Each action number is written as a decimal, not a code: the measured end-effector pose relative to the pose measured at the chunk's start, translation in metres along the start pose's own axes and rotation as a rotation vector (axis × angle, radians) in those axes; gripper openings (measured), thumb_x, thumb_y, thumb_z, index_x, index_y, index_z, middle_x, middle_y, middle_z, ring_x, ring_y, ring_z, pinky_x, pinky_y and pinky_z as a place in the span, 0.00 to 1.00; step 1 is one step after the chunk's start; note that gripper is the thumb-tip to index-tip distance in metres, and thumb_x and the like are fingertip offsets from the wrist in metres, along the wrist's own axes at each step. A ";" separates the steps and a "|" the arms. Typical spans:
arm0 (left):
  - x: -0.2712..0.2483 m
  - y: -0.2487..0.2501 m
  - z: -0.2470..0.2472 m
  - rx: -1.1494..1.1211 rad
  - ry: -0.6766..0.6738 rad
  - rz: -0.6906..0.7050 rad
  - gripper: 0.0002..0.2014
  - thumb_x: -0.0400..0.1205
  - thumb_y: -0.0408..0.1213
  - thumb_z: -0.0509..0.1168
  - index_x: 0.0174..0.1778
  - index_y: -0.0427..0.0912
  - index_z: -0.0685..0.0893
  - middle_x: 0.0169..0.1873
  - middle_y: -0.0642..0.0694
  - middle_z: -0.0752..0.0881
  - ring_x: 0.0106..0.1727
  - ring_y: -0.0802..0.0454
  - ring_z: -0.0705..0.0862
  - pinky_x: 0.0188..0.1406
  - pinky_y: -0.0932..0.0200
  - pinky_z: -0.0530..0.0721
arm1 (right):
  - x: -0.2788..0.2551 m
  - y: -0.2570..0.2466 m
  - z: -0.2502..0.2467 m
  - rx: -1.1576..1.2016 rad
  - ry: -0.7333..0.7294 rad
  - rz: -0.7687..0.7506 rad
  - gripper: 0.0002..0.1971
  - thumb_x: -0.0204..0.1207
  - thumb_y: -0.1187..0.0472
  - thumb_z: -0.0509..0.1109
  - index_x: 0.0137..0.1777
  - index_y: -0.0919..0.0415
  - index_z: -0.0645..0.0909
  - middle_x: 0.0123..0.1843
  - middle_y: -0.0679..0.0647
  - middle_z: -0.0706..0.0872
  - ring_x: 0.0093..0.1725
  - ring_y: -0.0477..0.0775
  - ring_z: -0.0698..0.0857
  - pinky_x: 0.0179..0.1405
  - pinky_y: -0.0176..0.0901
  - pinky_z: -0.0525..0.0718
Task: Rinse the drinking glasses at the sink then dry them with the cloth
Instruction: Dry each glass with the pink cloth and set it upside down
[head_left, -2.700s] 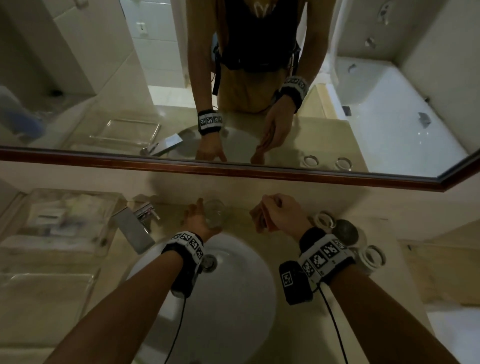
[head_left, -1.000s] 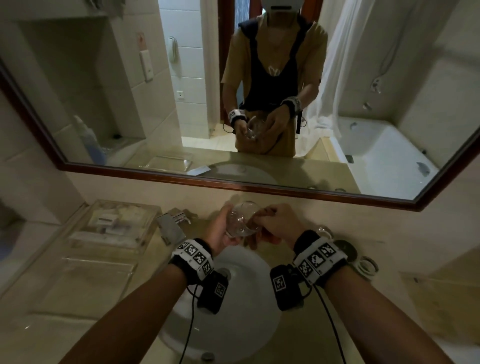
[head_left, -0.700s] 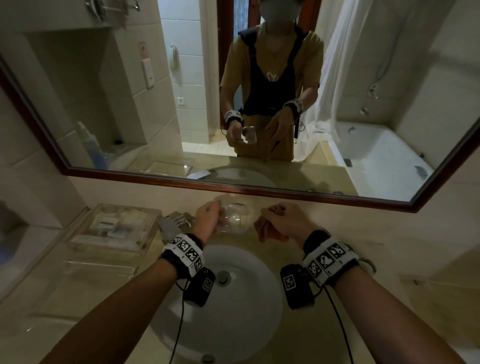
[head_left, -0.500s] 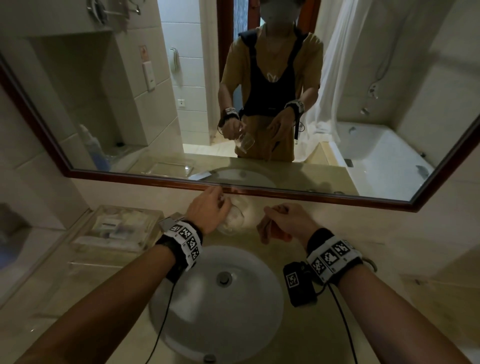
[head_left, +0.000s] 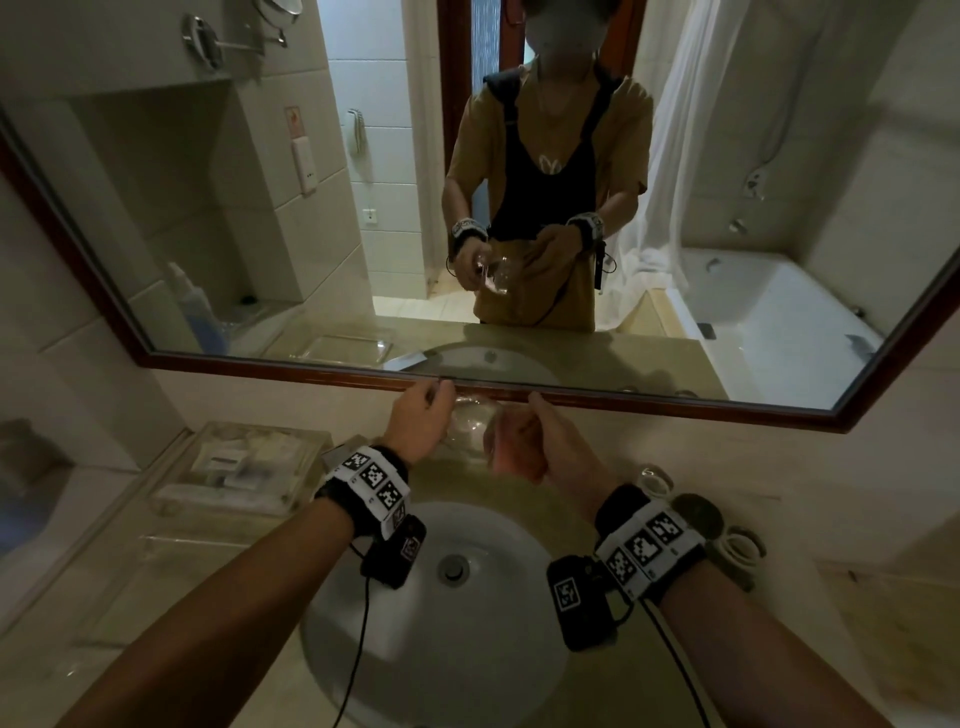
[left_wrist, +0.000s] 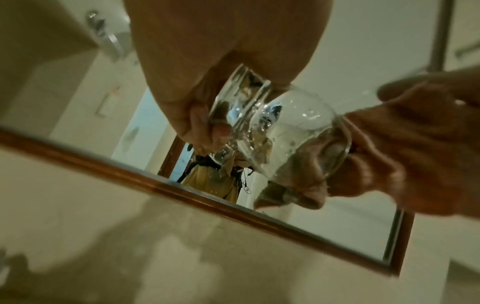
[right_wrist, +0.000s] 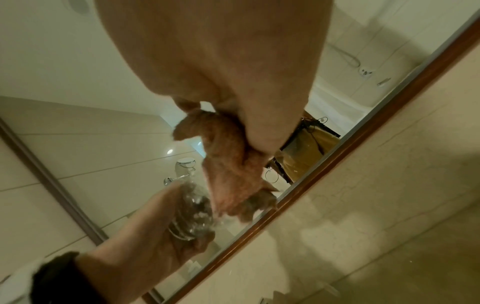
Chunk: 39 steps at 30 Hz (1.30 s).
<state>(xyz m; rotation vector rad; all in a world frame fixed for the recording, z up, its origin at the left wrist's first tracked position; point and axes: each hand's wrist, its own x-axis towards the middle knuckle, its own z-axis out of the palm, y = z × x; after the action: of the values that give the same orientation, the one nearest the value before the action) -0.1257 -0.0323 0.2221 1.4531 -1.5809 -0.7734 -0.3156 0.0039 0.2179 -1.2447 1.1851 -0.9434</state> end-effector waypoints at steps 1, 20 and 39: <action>0.000 0.003 0.000 -0.115 -0.050 -0.094 0.15 0.87 0.44 0.54 0.40 0.40 0.78 0.34 0.43 0.80 0.30 0.51 0.77 0.25 0.61 0.75 | -0.004 -0.001 0.003 0.041 -0.055 -0.053 0.23 0.88 0.48 0.51 0.46 0.59 0.84 0.37 0.48 0.89 0.36 0.49 0.85 0.34 0.37 0.81; 0.004 0.035 -0.013 -0.247 -0.285 -0.243 0.16 0.86 0.44 0.56 0.35 0.41 0.78 0.24 0.47 0.79 0.14 0.55 0.72 0.10 0.70 0.64 | -0.028 -0.032 -0.007 -0.601 -0.469 -0.412 0.20 0.76 0.61 0.68 0.66 0.48 0.71 0.40 0.42 0.81 0.36 0.43 0.79 0.38 0.45 0.82; 0.015 0.027 0.000 -0.479 -0.449 -0.444 0.18 0.83 0.48 0.54 0.34 0.40 0.76 0.23 0.40 0.73 0.11 0.52 0.66 0.14 0.71 0.61 | -0.025 -0.029 -0.010 -0.593 -0.295 -0.559 0.48 0.77 0.63 0.64 0.85 0.44 0.32 0.36 0.42 0.81 0.32 0.48 0.81 0.37 0.45 0.80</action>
<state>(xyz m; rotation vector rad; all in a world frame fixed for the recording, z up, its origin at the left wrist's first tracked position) -0.1376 -0.0437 0.2481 1.3321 -1.2515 -1.7068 -0.3277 0.0228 0.2503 -2.1891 0.9164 -0.7732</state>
